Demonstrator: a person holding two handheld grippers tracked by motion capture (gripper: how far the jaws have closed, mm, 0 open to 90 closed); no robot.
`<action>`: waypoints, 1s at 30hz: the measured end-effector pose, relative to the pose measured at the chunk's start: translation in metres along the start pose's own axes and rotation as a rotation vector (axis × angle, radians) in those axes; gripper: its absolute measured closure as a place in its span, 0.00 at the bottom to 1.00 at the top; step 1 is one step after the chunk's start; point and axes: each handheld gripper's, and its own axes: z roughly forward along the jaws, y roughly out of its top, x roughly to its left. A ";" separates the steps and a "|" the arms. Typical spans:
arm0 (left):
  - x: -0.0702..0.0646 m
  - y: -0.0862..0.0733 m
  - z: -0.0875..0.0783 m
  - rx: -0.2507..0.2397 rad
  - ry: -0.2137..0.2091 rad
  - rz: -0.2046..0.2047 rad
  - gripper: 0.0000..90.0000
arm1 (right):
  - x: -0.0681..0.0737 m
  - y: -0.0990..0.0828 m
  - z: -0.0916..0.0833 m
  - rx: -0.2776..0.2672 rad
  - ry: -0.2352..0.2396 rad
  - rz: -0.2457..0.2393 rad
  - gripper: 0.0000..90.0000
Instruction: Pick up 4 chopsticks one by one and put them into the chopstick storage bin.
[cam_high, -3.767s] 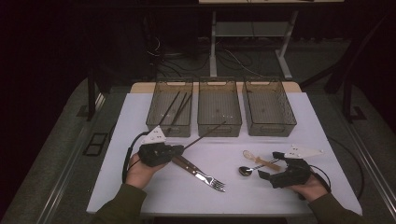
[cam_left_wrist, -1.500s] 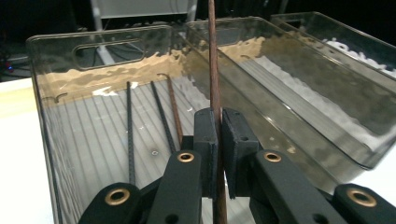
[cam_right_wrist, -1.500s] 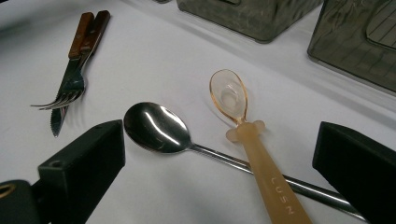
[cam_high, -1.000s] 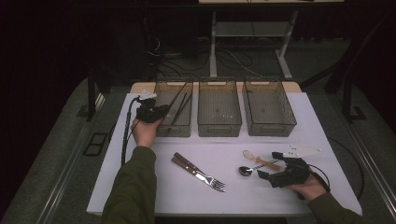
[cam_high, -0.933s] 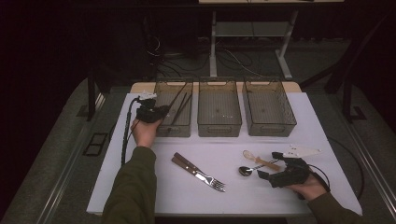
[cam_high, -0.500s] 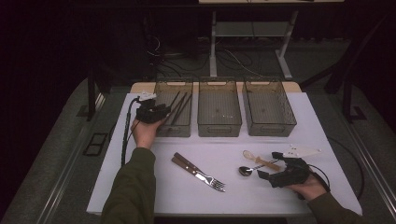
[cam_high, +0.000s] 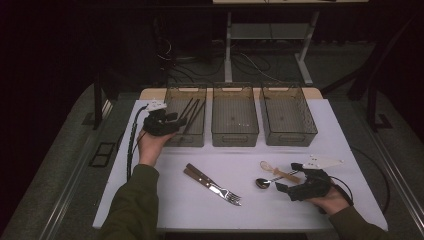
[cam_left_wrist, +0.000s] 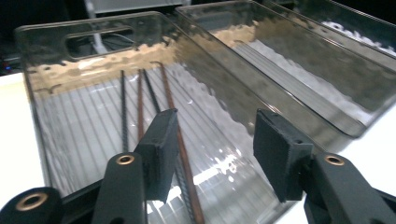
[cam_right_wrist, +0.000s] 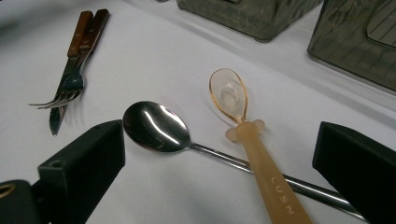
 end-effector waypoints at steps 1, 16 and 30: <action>-0.001 -0.002 -0.002 -0.006 -0.007 -0.002 0.54 | 0.000 0.000 0.000 0.000 0.000 0.000 0.03; -0.024 -0.015 -0.028 -0.022 -0.088 0.069 0.37 | -0.001 0.000 -0.001 -0.002 0.002 0.005 0.03; -0.058 -0.051 -0.052 0.013 -0.163 0.129 0.20 | 0.001 0.000 -0.002 -0.008 0.001 -0.007 0.03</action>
